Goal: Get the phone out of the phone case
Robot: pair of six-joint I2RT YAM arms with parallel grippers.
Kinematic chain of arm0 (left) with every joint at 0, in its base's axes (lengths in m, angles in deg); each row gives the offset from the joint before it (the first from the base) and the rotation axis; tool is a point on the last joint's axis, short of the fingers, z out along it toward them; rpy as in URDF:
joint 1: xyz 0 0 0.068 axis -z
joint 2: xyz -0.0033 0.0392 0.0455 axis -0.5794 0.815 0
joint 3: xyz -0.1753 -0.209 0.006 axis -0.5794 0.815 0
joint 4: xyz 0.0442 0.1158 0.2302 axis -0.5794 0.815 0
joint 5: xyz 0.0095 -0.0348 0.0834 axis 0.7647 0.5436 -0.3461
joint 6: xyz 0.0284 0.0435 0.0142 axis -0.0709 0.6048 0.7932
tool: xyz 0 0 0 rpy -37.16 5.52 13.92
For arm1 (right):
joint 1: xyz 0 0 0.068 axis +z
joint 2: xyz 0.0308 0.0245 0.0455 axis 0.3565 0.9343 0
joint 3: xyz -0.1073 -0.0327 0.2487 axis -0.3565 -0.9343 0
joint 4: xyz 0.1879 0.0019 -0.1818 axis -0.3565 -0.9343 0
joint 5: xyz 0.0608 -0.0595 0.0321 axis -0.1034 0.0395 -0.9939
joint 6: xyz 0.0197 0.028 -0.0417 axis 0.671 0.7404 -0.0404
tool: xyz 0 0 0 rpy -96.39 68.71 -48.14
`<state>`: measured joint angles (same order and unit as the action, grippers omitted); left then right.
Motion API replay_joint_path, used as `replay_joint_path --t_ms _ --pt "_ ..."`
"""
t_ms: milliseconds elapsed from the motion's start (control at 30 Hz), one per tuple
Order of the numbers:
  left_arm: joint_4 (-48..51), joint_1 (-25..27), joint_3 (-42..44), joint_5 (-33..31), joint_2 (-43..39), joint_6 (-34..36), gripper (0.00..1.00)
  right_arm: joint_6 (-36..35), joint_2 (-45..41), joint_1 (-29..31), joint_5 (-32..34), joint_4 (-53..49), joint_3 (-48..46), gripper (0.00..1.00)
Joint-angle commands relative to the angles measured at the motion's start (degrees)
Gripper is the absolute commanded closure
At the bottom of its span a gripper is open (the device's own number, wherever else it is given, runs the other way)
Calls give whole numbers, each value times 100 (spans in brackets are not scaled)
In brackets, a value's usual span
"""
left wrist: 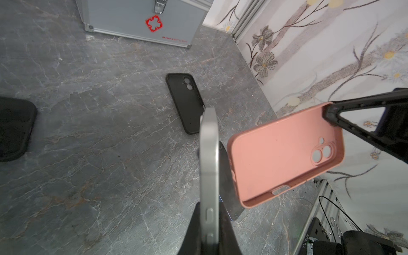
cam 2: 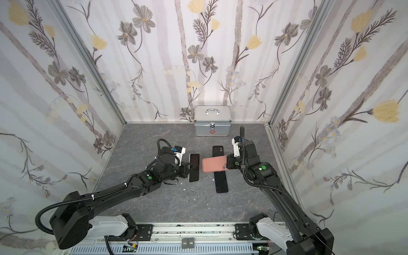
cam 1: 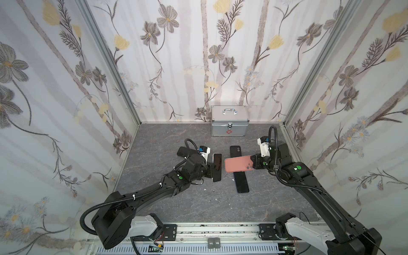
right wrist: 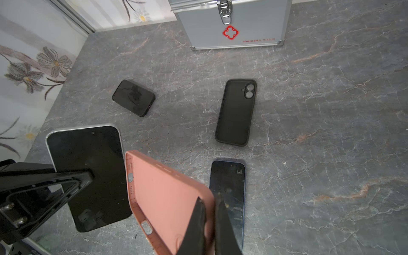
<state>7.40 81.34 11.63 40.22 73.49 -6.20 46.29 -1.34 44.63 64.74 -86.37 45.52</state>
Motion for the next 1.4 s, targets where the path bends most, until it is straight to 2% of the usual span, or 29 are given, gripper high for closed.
replay_joint_path --t_ms 0,100,300,533,833,1167,1367 --pt "-552 47 81 56 235 -340 100 244 190 256 759 -506 124 100" --pt "-636 140 74 116 530 -385 100 328 376 483 1226 -674 115 100" --pt "-843 248 36 112 943 -586 100 343 449 488 1376 -627 -37 100" --pt "-1139 369 4 1 1408 -1210 100 251 546 490 1465 -690 -125 100" --pt "-1408 401 -198 252 1982 -1722 100 84 698 491 1474 -583 -241 100" --pt "-1469 423 -71 627 2109 -2152 100 31 885 539 1508 -452 -308 100" --pt "-1463 421 59 594 2083 -2391 100 -4 1059 602 1561 -393 -277 100"
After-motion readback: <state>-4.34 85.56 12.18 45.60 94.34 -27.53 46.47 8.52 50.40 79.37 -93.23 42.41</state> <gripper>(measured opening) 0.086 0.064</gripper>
